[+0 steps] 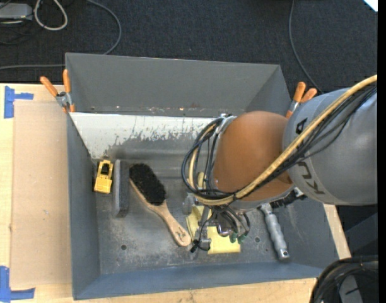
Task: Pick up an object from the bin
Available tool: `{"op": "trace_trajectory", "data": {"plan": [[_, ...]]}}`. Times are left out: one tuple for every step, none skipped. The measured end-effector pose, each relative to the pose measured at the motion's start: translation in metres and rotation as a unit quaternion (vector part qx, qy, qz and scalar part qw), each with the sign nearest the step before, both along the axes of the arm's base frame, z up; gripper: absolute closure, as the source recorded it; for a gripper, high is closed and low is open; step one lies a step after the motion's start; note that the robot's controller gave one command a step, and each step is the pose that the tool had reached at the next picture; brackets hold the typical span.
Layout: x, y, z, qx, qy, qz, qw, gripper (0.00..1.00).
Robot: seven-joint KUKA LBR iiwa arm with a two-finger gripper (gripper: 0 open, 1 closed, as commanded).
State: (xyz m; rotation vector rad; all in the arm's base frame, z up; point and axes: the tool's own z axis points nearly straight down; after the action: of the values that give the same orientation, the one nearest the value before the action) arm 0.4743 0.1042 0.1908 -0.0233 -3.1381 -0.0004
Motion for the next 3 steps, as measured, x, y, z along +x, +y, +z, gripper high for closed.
{"op": "trace_trajectory", "data": {"plan": [[0.000, 0.000, 0.000, 0.000, 0.0000, 0.000, 1.0000, 0.00], [0.007, -0.045, -0.055, -0.001, 0.0044, 0.013, 0.9999, 0.00], [0.009, -0.054, -0.064, 0.001, 0.0002, 0.015, 0.9999, 0.00]]}}
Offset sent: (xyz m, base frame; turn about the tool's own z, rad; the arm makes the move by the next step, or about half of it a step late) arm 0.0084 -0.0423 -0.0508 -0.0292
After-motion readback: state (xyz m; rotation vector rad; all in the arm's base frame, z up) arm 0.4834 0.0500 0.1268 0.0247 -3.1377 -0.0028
